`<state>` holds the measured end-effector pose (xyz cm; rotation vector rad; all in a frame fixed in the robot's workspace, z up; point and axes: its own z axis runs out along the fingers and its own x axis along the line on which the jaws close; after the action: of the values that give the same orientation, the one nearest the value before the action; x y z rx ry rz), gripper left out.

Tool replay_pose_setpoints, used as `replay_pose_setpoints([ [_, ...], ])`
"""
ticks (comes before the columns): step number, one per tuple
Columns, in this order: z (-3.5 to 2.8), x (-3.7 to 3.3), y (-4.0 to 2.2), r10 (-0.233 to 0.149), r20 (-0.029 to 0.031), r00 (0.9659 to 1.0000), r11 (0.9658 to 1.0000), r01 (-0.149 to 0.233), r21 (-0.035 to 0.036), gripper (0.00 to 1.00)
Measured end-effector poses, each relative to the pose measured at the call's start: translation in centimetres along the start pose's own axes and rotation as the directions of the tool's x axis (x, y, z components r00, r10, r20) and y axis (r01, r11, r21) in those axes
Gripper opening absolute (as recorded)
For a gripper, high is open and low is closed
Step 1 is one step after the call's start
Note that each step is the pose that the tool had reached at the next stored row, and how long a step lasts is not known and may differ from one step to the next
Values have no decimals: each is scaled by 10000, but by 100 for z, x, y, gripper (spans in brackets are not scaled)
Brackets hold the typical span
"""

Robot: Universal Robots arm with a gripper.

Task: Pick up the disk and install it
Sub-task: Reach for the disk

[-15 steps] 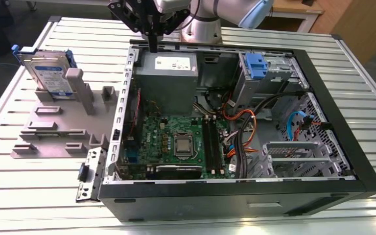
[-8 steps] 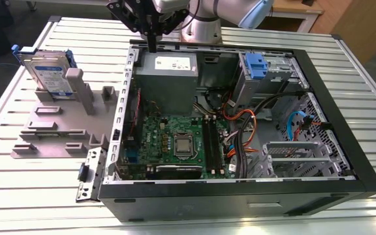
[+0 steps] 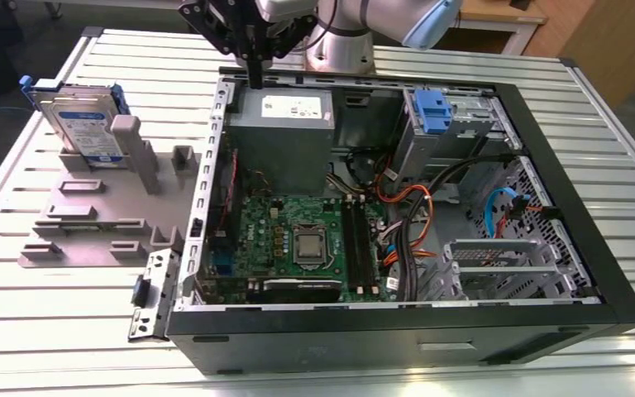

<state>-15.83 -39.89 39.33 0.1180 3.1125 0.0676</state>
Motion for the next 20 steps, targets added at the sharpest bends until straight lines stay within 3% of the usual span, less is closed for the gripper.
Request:
replay_pose_setpoints([
  [20, -1, 49, -4, 0, 1, 10000, 10000, 0, -1, 11],
])
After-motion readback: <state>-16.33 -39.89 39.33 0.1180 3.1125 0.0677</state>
